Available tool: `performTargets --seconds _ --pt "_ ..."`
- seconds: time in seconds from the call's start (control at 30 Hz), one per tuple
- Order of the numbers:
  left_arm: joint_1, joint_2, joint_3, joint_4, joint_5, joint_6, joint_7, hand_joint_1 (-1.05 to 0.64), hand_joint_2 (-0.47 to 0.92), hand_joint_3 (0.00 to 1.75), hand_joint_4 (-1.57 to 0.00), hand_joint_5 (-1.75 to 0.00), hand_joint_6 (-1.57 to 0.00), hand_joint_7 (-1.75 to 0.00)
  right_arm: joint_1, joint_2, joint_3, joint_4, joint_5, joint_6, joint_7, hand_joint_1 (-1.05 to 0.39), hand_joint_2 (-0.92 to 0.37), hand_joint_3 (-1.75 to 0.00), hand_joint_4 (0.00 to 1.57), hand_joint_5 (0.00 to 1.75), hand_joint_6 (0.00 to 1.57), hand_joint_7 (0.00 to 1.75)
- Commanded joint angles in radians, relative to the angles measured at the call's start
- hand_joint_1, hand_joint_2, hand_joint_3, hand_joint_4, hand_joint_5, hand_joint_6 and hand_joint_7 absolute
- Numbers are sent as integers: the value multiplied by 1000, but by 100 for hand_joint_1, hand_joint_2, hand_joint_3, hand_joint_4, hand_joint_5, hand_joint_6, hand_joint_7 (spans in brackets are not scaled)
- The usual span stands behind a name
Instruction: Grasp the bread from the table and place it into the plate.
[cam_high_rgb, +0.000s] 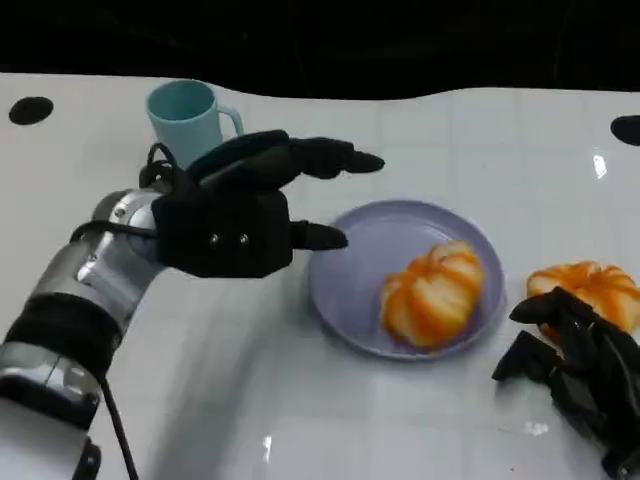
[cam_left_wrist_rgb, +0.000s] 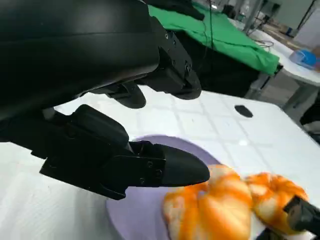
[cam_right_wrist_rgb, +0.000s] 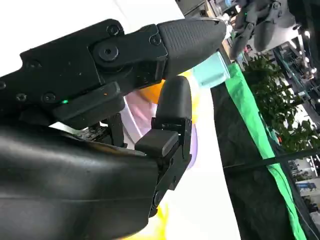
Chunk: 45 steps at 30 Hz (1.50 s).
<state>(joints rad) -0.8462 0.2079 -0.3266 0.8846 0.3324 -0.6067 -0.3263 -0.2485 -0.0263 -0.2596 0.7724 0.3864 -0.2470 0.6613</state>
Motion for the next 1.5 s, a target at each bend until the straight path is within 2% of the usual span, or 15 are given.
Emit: performTargets --seconds 0.03,0.27,0.37,0.53,0.83,0.87,0.93,1.0,1.03,1.13,1.17,1.23,1.27,1.4,1.5 --pt "18 7 26 -38 -38 6 -23 -85 92 44 -11 -86 -46 -5 13 -12 -10 9 6 11 -3 -55 -92 -19 65 156 59 124" --pt "23 7 30 -48 -38 13 -29 -85 92 44 -10 -89 -46 -5 13 -12 -10 9 6 11 -2 -55 -92 -19 65 156 59 124" --pt "96 -4 103 -80 -177 -32 -79 -79 92 40 -13 -94 -48 -6 17 -19 -4 0 -6 23 -19 -55 -92 -20 65 155 59 124" --pt "111 -5 119 -96 -205 -32 -104 -78 92 39 -13 -96 -49 -7 19 -20 -1 -5 -7 28 -24 -55 -92 -20 66 154 60 122" --pt "304 -46 236 -262 -423 22 -157 -72 92 38 -28 -101 -57 -11 12 -21 -5 28 -6 -11 -9 -56 -92 -21 69 154 63 121" --pt "365 -92 272 -305 -533 61 -182 -72 92 38 -28 -101 -57 -11 12 -21 -3 30 -9 -21 -11 -56 -92 -21 69 154 63 121" --pt "507 -182 334 -425 -742 189 -185 -62 92 36 -48 -116 -74 -21 10 -19 -1 35 -10 -33 -6 -56 -92 -22 69 154 63 120" --pt "611 -236 365 -535 -863 314 -153 -59 92 37 -56 -144 -68 -66 7 -18 -2 40 -6 -36 1 -55 -92 -23 69 154 63 120" --pt "635 -245 372 -571 -884 354 -144 -59 92 37 -57 -147 -66 -74 7 -18 -2 41 -5 -36 3 -55 -92 -23 69 154 63 120" --pt "656 -252 384 -628 -886 416 -137 -58 92 37 -57 -151 -64 -83 5 -18 -3 46 -5 -40 5 -55 -92 -23 69 155 63 120" --pt "700 -251 397 -666 -955 508 -152 -58 92 37 -57 -151 -64 -83 5 -19 -3 49 -6 -43 10 -55 -92 -24 69 155 63 120" --pt "756 -251 417 -720 -1043 634 -169 -60 92 42 -71 -170 -56 -142 5 -21 -2 53 -6 -48 15 -54 -92 -24 68 154 63 119" --pt "769 -250 424 -738 -1063 669 -171 -60 92 43 -73 -172 -55 -150 5 -21 -2 55 -6 -49 17 -54 -92 -24 68 154 63 119" --pt "851 -237 448 -734 -1172 868 -230 -60 92 30 -85 -174 -65 -170 9 -14 -2 43 -7 -45 3 -56 -92 -22 69 154 65 118" --pt "875 -231 439 -703 -1122 851 -299 -56 92 30 -90 -175 -67 -174 27 -12 0 3 0 -14 -8 -55 -92 -20 67 153 64 117"
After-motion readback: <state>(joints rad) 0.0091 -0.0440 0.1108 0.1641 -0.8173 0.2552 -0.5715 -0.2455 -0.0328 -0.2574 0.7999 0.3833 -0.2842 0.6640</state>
